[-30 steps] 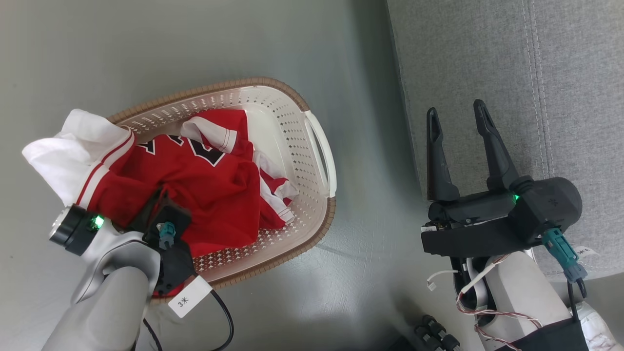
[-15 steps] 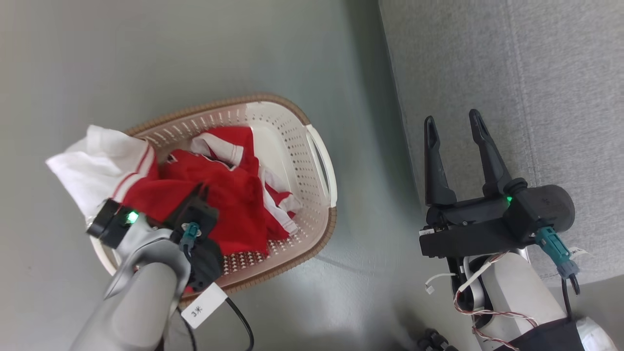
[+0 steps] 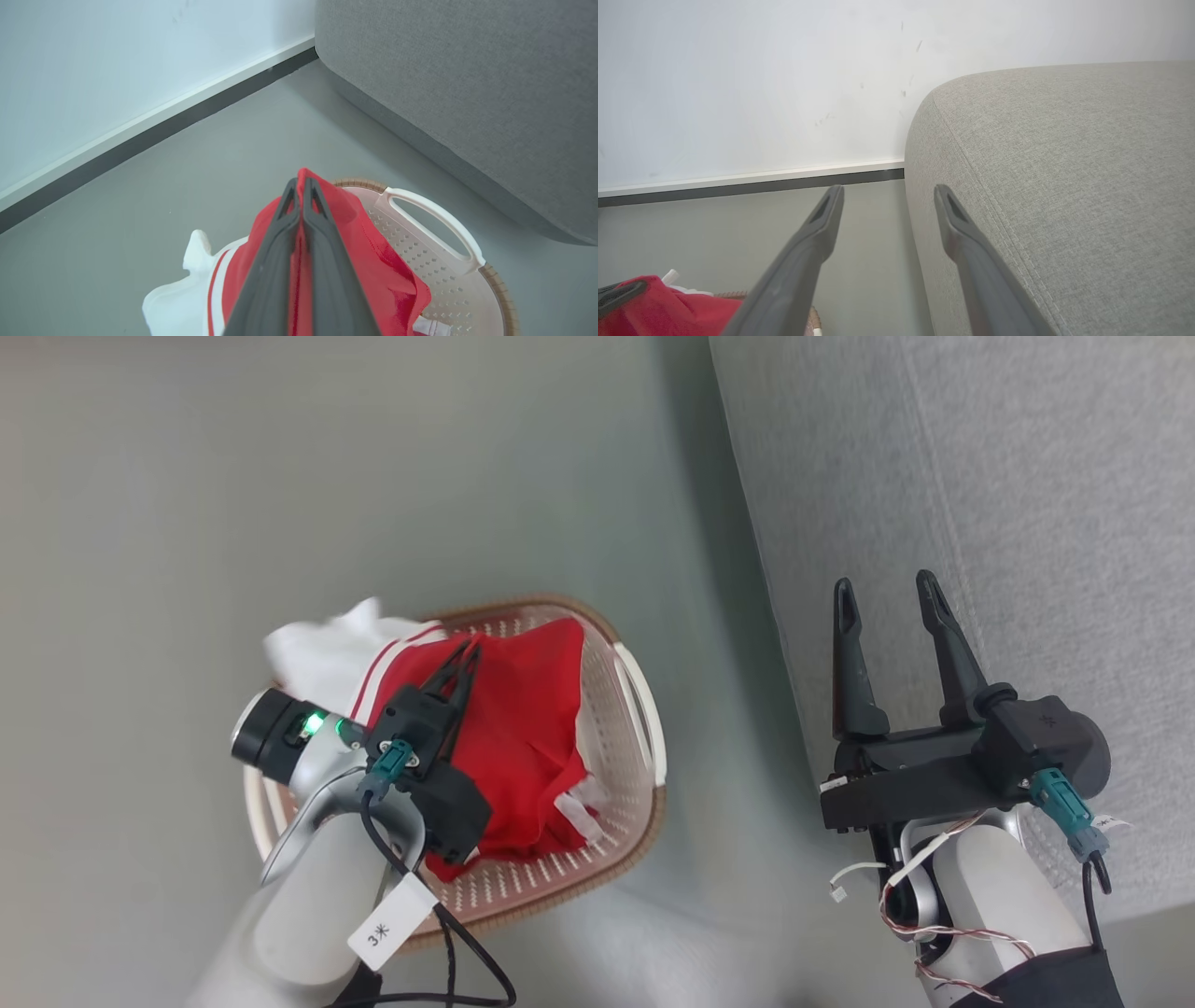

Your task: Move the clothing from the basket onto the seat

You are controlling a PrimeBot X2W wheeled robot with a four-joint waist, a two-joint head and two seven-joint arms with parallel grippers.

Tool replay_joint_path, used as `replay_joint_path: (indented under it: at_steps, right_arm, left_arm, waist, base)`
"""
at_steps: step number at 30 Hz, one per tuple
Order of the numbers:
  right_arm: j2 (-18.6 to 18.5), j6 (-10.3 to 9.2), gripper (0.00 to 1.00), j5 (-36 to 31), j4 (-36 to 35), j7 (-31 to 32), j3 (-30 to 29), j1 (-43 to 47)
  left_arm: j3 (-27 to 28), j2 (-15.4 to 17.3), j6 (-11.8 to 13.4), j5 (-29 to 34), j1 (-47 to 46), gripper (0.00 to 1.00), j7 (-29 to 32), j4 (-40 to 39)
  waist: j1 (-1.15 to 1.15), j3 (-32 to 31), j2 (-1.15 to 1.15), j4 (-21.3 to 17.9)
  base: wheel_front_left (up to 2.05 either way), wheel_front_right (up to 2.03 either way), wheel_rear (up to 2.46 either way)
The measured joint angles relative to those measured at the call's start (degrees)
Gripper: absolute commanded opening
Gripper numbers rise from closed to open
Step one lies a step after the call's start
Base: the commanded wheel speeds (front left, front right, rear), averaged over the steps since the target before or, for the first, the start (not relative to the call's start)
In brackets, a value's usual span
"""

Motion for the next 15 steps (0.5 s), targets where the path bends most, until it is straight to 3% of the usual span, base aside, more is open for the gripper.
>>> replay_joint_path:
  at_steps: [15]
  right_arm:
    - [-0.51,1.97,1.00,-0.01,3.63,0.00,-1.46,2.44]
  left_arm:
    - [-0.54,-1.45,-1.86,-4.91,-0.32,0.00,-0.67,-5.68]
  waist:
    - [-0.01,-11.52,0.00,3.69]
  base:
    - [0.00,0.00,0.00]
